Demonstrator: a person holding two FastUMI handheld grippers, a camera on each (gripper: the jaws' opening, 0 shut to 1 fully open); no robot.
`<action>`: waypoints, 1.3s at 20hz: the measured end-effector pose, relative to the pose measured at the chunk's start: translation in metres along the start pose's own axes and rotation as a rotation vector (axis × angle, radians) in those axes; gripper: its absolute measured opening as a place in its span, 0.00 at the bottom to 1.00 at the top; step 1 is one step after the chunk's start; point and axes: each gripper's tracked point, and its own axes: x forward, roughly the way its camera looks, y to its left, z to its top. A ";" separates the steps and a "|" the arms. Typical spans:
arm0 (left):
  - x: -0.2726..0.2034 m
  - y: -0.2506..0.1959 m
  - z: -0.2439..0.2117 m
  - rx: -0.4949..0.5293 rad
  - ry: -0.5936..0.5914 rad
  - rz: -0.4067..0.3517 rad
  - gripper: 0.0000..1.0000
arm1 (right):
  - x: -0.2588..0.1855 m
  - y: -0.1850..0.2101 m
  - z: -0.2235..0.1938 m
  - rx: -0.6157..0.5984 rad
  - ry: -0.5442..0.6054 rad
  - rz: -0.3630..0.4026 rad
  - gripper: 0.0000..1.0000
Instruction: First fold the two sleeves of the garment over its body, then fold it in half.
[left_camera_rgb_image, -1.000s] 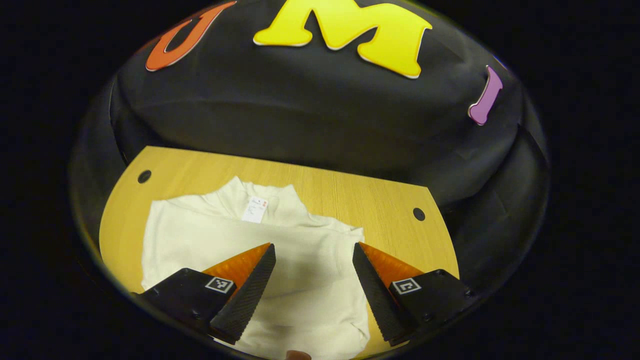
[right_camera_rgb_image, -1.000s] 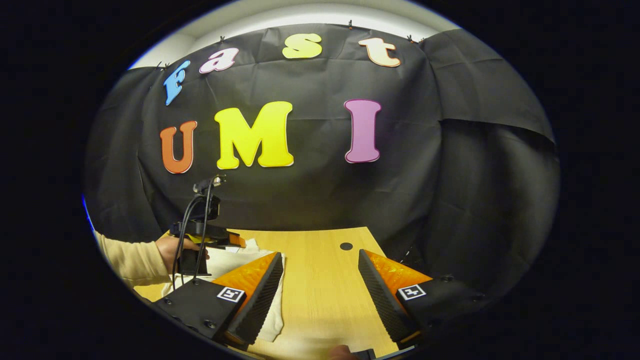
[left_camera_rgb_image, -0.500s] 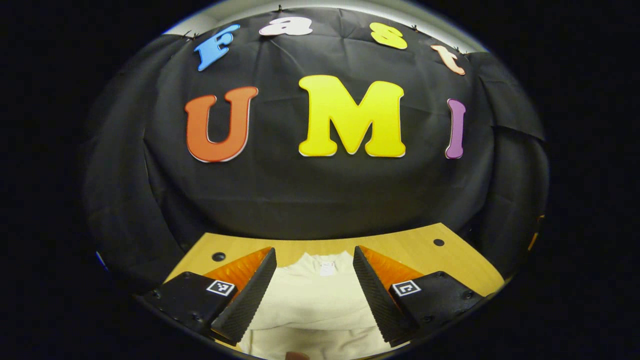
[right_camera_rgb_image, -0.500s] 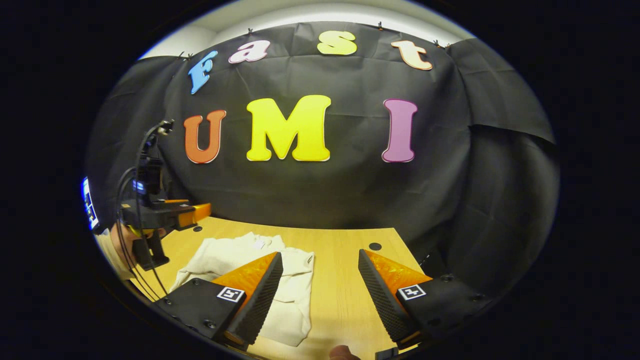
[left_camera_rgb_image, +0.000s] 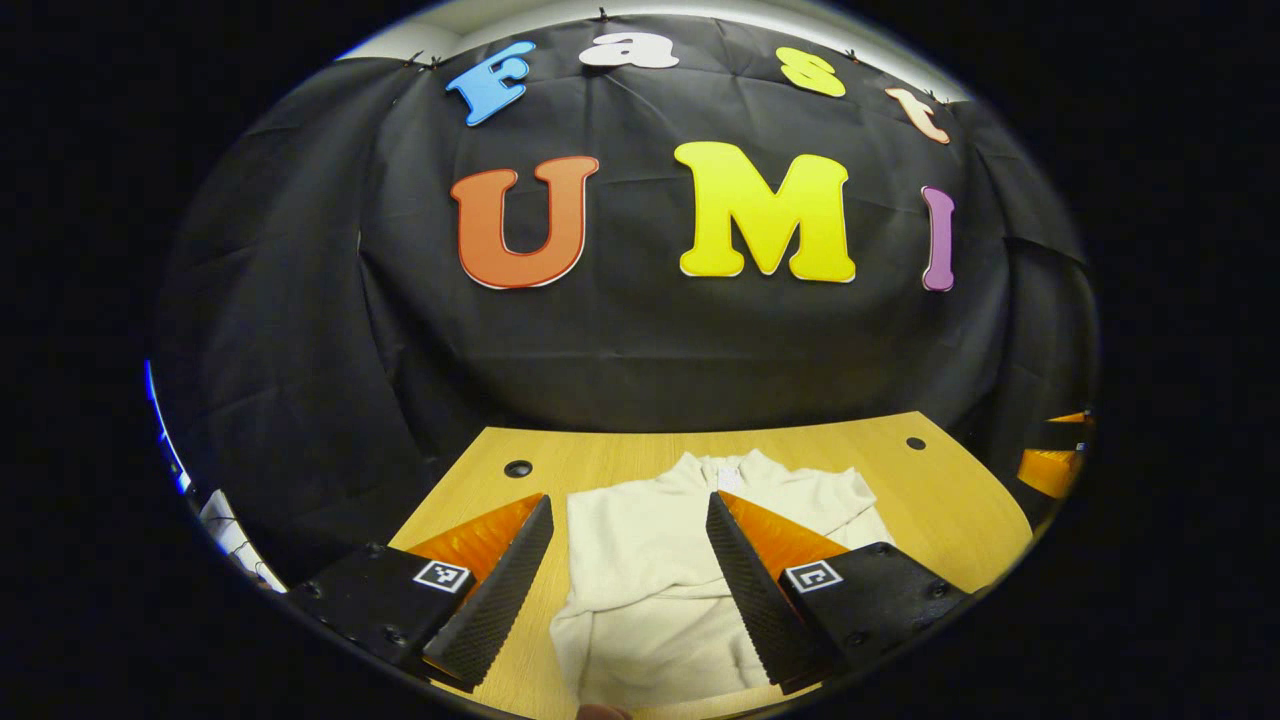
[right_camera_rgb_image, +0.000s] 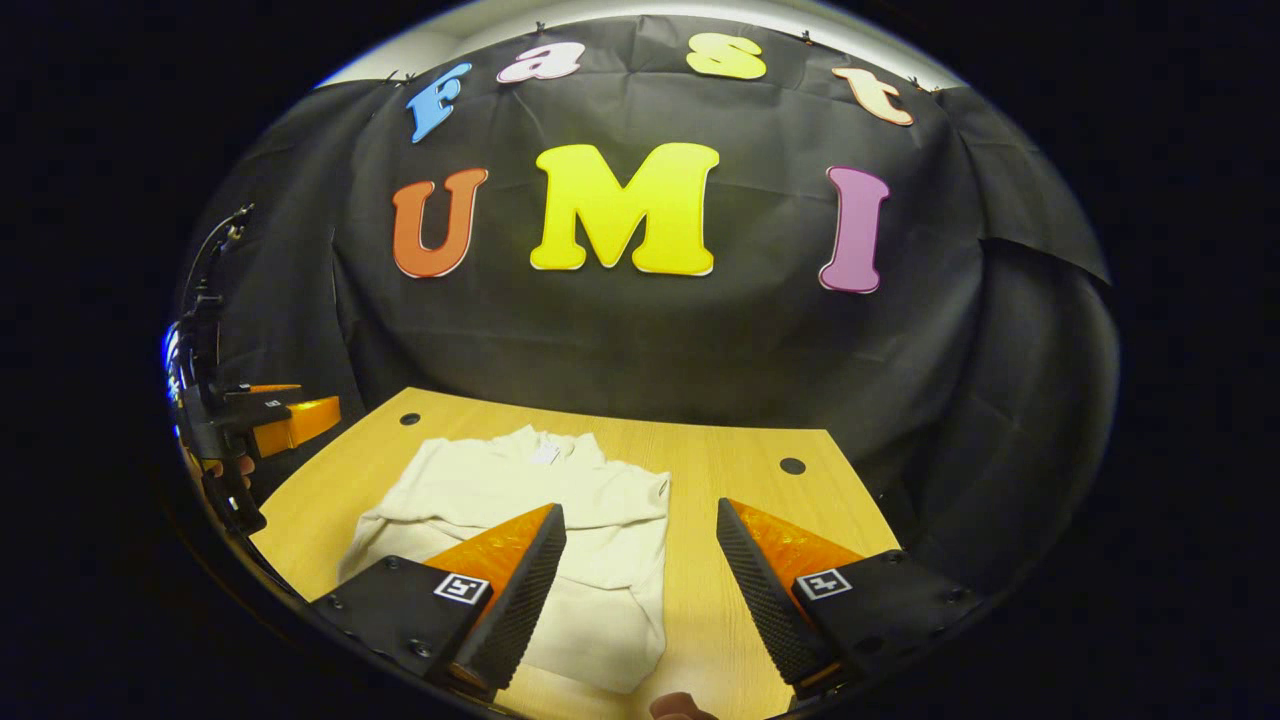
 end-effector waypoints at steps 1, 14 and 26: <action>-0.001 0.003 -0.008 -0.002 0.018 -0.001 0.98 | 0.002 0.002 -0.005 -0.007 0.011 -0.002 0.95; -0.040 0.017 -0.203 -0.091 0.517 0.002 0.99 | 0.032 -0.012 -0.152 -0.038 0.395 -0.056 0.95; -0.061 0.022 -0.282 -0.164 0.897 0.009 0.98 | 0.024 -0.011 -0.286 0.072 0.820 -0.094 0.93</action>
